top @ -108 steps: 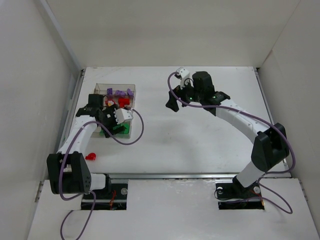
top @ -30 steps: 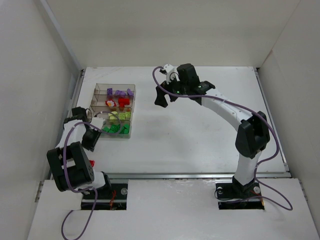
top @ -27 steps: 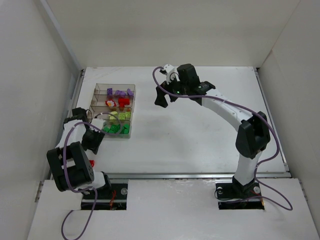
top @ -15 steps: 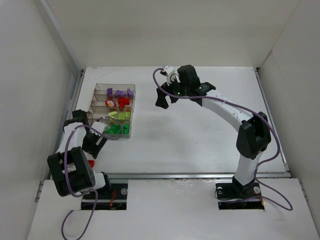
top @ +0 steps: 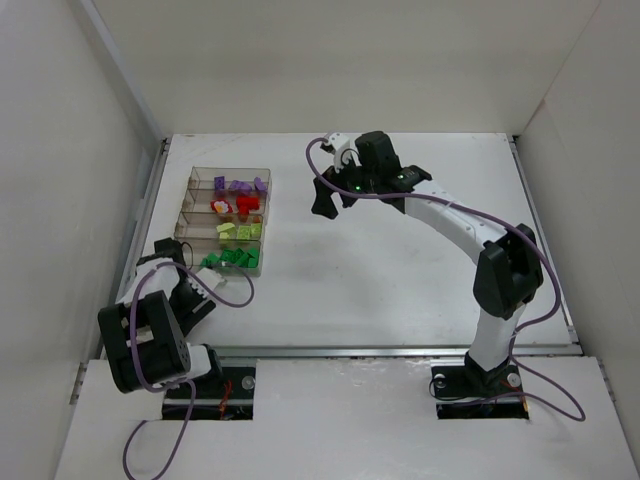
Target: Sort the legos into containers by color
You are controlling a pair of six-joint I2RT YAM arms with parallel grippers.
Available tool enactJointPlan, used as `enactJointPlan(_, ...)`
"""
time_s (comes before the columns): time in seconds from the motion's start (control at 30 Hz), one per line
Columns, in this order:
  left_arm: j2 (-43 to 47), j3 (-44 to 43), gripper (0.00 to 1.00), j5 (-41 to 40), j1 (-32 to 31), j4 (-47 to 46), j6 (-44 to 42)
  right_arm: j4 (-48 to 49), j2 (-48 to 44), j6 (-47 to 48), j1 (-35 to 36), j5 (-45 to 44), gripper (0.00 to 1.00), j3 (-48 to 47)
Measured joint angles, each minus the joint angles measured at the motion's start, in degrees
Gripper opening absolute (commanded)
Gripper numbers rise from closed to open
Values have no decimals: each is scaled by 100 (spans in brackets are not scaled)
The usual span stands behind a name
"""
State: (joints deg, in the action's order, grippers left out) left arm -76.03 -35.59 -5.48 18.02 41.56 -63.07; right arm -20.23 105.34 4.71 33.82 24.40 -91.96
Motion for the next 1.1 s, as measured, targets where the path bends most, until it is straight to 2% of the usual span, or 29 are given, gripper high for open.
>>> enactJointPlan(0.03, 0, 4, 60, 4, 0, -2, -17, 0, 0, 0, 0, 0, 100, 0)
enactJointPlan(0.07, 0, 11, 48, 2, 0, -2, -33, -2, 0, 0, 0, 0, 100, 0)
enactJointPlan(0.1, -2, 13, 43, 11, 0, 2, -22, -2, 0, 0, 0, -2, 100, 0)
enactJointPlan(0.37, -13, 17, 15, 11, 0, 13, 11, -2, 0, 0, 0, -2, 100, 0)
enactJointPlan(0.57, -31, -131, 14, 243, 9, 188, 92, -2, 0, 0, 0, 0, 100, -2)
enactJointPlan(0.7, -24, -748, 13, 734, 9, 544, 98, 2, 0, 0, 0, 0, 100, -11)
enactJointPlan(0.97, 9, -2422, 14, 2339, 9, 1209, 7, 339, -13, -317, -46, -203, 100, -17)
enactJointPlan(1.1, -514, -3329, 14, 3346, 4, 1152, 507, 527, -55, -466, -160, -446, 100, -17)
